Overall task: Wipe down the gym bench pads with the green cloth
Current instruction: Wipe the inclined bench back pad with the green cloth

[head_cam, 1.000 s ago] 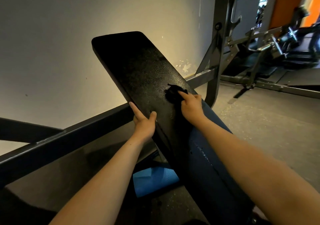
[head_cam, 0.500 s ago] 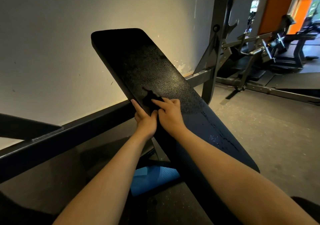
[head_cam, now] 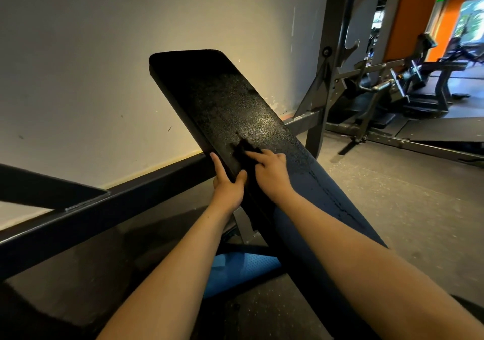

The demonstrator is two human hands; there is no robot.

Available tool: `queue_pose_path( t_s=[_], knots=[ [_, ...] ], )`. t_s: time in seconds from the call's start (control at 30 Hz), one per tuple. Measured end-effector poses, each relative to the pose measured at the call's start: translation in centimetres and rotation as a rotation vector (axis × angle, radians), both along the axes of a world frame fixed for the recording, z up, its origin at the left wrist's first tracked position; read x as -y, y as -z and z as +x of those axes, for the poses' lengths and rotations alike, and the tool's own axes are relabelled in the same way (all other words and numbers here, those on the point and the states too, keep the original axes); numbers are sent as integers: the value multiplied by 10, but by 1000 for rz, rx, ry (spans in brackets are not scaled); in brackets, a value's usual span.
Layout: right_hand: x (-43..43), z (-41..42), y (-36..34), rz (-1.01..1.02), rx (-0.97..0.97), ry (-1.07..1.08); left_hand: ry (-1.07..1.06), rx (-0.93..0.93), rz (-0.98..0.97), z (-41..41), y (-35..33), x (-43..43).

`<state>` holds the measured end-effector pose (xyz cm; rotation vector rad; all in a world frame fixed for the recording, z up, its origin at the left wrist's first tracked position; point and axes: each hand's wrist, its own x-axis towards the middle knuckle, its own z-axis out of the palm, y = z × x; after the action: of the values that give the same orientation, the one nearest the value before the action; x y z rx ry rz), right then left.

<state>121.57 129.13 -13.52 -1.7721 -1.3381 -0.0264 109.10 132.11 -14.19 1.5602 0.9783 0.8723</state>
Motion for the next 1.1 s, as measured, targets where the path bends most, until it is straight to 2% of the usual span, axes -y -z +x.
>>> queue_pose_path(
  t_s=[0.13,0.23,0.33,0.5,0.73,0.83,0.9,1.0,1.1],
  knots=[
    [8,-12,3,-8,76,-188,106,57,-18,-10,5,-13],
    [-5,-3,-8,-42,199,-175,194,62,-60,-17,6,-15],
    [-37,-9,-31,-40,212,-121,152,66,-33,-20,7,-12],
    [-65,-25,-45,-34,219,-148,85,101,-11,-18,7,-9],
    [-11,-22,-7,87,229,-192,70,125,27,-25,6,-1],
    [8,-23,3,59,228,-170,62,163,-16,-31,10,8],
    [9,-24,0,26,240,-160,-12,249,34,-35,13,14],
    [0,-34,-12,42,264,-234,-86,372,130,-37,4,15],
    [-16,-49,-30,119,147,-391,-70,377,162,-37,-11,1]
  ],
)
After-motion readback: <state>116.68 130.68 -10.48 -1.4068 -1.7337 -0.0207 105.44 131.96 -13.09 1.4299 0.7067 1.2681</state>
